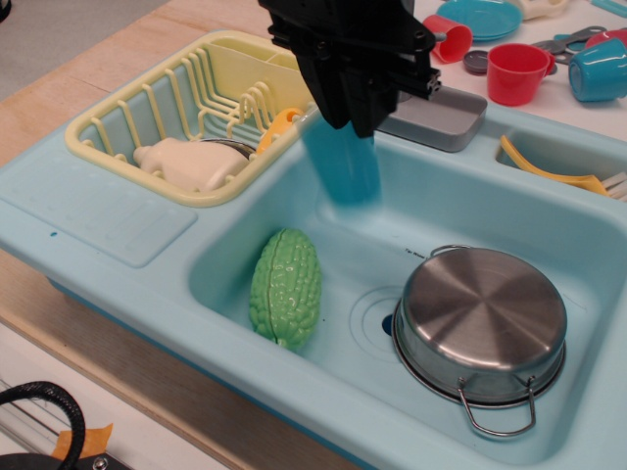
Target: Put cup from anywhere into sink
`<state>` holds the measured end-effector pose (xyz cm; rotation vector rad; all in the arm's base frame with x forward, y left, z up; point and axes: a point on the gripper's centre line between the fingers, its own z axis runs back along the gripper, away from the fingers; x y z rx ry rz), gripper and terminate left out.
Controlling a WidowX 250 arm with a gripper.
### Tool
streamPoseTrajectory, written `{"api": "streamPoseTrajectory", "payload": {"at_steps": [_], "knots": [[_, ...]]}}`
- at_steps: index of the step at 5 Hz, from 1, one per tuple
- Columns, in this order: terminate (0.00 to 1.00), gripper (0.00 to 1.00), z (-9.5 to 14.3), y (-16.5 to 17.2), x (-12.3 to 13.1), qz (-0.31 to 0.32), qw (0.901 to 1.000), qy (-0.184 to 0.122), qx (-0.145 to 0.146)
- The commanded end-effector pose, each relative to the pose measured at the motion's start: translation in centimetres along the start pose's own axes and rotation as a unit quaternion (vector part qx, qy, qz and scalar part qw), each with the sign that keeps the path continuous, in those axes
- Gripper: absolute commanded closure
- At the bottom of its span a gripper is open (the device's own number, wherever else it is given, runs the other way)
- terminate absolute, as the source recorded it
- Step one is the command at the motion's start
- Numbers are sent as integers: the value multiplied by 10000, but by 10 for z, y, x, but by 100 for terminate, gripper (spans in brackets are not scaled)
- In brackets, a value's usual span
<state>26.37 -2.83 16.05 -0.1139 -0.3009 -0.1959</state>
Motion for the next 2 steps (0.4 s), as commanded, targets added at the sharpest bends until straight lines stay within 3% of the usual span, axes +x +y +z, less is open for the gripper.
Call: {"api": "streamPoseTrajectory", "payload": {"at_steps": [1,2], "knots": [[0,0,0,9,8,25,9999,4,-159],[100,0,0,9,8,25,9999,4,-159]]}}
